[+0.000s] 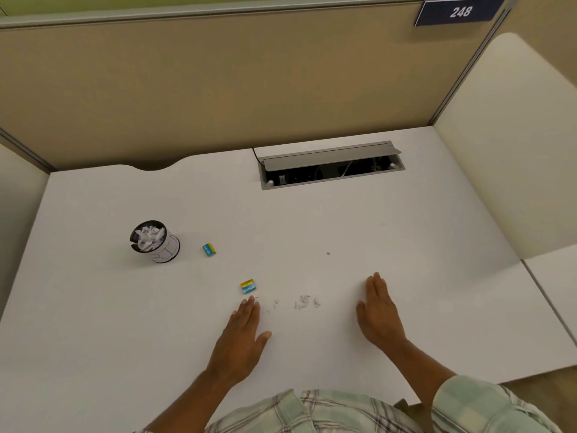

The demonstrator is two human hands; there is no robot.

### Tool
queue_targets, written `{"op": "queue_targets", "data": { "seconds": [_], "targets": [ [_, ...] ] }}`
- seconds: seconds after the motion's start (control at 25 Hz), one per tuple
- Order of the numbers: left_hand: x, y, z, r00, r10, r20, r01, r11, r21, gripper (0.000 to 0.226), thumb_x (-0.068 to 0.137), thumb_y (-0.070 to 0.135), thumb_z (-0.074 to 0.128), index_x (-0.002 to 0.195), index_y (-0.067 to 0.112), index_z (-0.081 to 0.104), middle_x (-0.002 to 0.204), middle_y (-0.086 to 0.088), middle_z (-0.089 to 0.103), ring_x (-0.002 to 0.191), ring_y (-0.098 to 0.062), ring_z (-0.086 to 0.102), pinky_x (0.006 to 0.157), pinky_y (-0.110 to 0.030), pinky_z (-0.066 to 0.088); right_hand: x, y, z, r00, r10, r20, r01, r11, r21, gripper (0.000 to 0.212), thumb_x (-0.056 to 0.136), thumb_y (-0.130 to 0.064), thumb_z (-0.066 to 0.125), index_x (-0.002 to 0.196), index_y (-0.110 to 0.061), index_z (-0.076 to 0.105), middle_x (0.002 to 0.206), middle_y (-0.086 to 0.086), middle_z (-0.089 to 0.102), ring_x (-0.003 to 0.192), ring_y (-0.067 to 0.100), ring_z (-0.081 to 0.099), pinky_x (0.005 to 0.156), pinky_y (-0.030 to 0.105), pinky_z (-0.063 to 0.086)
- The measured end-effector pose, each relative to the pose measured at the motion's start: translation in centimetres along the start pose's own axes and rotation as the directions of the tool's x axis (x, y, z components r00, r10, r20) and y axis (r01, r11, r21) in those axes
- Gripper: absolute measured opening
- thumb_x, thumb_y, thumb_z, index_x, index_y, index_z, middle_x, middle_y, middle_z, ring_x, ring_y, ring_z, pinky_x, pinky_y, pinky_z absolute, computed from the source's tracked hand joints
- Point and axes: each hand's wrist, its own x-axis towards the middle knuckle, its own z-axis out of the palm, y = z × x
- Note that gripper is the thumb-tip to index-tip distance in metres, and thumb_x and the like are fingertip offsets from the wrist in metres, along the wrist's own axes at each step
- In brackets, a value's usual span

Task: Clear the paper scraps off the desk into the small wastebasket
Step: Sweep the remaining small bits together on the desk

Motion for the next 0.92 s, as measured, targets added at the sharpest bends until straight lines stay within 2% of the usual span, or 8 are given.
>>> {"op": "queue_targets", "data": {
  "seconds": [0.08, 0.2, 0.4, 0.52, 0.68, 0.76, 0.84, 0.92],
  "targets": [
    [-0.8, -0.6, 0.4, 0.999, -0.023, 0.032, 0.024, 1.000, -0.003, 0.080, 0.104, 0.056, 0.028, 0.160, 0.010, -0.006, 0.169, -0.001, -0.014, 0.157, -0.013, -0.011, 0.127, -0.028, -0.004, -0.5, 0.6, 0.5, 0.998, 0.042, 0.046, -0.042, 0.999, 0.011, 0.071, 0.104, -0.029, 0.039, 0.158, 0.002, 0.005, 0.169, 0.019, -0.002, 0.157, 0.033, 0.000, 0.128, 0.043, 0.013],
    [-1.4, -0.8, 1.0, 0.998, -0.020, 0.054, 0.019, 0.999, 0.029, 0.085, 0.102, 0.060, 0.026, 0.157, 0.008, -0.015, 0.166, -0.003, -0.023, 0.156, -0.017, -0.017, 0.126, -0.031, -0.009, -1.1, -0.7, 1.8, 0.995, 0.012, 0.099, -0.012, 1.000, -0.002, 0.074, 0.104, -0.033, 0.036, 0.158, 0.003, 0.000, 0.167, 0.022, -0.009, 0.156, 0.037, -0.007, 0.128, 0.042, 0.002],
    [-1.5, 0.0, 1.0, 0.999, -0.028, 0.045, 0.025, 0.998, 0.060, 0.088, 0.101, 0.062, 0.025, 0.157, 0.007, -0.016, 0.165, -0.006, -0.028, 0.155, -0.020, -0.023, 0.124, -0.031, -0.019, -2.3, -5.0, 4.3, 0.966, -0.186, 0.179, 0.195, 0.980, -0.037, 0.078, 0.104, -0.040, 0.029, 0.156, 0.002, -0.011, 0.165, 0.020, -0.022, 0.154, 0.033, -0.019, 0.126, 0.039, -0.010],
    [-1.7, 0.2, 1.1, 0.998, -0.008, 0.056, 0.003, 0.996, 0.091, 0.089, 0.101, 0.063, 0.023, 0.156, 0.008, -0.020, 0.163, -0.005, -0.032, 0.154, -0.021, -0.025, 0.114, -0.027, -0.031, -3.0, -7.1, 5.4, 0.927, -0.292, 0.236, 0.315, 0.947, -0.063, 0.079, 0.102, -0.043, 0.027, 0.156, -0.001, -0.012, 0.164, 0.017, -0.025, 0.153, 0.031, -0.022, 0.127, 0.041, -0.008],
    [-1.5, 0.1, 1.6, 0.998, 0.008, 0.061, -0.012, 0.997, 0.079, 0.089, 0.100, 0.064, 0.023, 0.154, 0.009, -0.023, 0.161, -0.004, -0.036, 0.153, -0.021, -0.028, 0.111, -0.027, -0.033, -3.2, -9.0, 6.2, 0.857, -0.414, 0.306, 0.450, 0.892, -0.053, 0.079, 0.102, -0.043, 0.027, 0.157, -0.004, -0.014, 0.165, 0.014, -0.023, 0.154, 0.028, -0.020, 0.126, 0.038, -0.010],
    [-1.4, 0.0, 1.7, 1.000, -0.011, 0.023, 0.011, 1.000, 0.022, 0.085, 0.102, 0.059, 0.028, 0.158, 0.010, -0.012, 0.164, -0.002, -0.026, 0.156, -0.019, -0.018, 0.117, -0.025, -0.025, -2.6, -9.3, 5.5, 0.844, -0.454, 0.287, 0.461, 0.886, 0.047, 0.074, 0.105, -0.039, 0.029, 0.158, -0.005, -0.008, 0.167, 0.012, -0.017, 0.156, 0.026, -0.013, 0.123, 0.029, -0.011],
    [-1.6, -0.1, 1.3, 0.992, -0.066, -0.106, 0.061, 0.997, -0.053, 0.075, 0.103, 0.049, 0.044, 0.160, 0.008, 0.016, 0.169, -0.005, 0.009, 0.158, -0.021, 0.014, 0.127, -0.027, 0.005, -1.0, -9.1, 3.8, 0.875, -0.446, 0.190, 0.419, 0.893, 0.163, 0.065, 0.108, -0.033, 0.032, 0.159, -0.003, 0.006, 0.169, 0.011, -0.003, 0.158, 0.023, 0.001, 0.121, 0.019, -0.007],
    [-1.3, -0.2, 0.7, 0.969, -0.154, -0.196, 0.132, 0.984, -0.121, 0.063, 0.100, 0.038, 0.057, 0.152, 0.007, 0.041, 0.155, -0.009, 0.047, 0.143, -0.025, 0.045, 0.118, -0.032, 0.035, 1.6, -8.6, 1.6, 0.938, -0.340, 0.066, 0.321, 0.925, 0.204, 0.060, 0.108, -0.029, 0.036, 0.158, -0.002, 0.017, 0.169, 0.011, 0.011, 0.157, 0.022, 0.011, 0.123, 0.019, 0.001]
  ]
}}
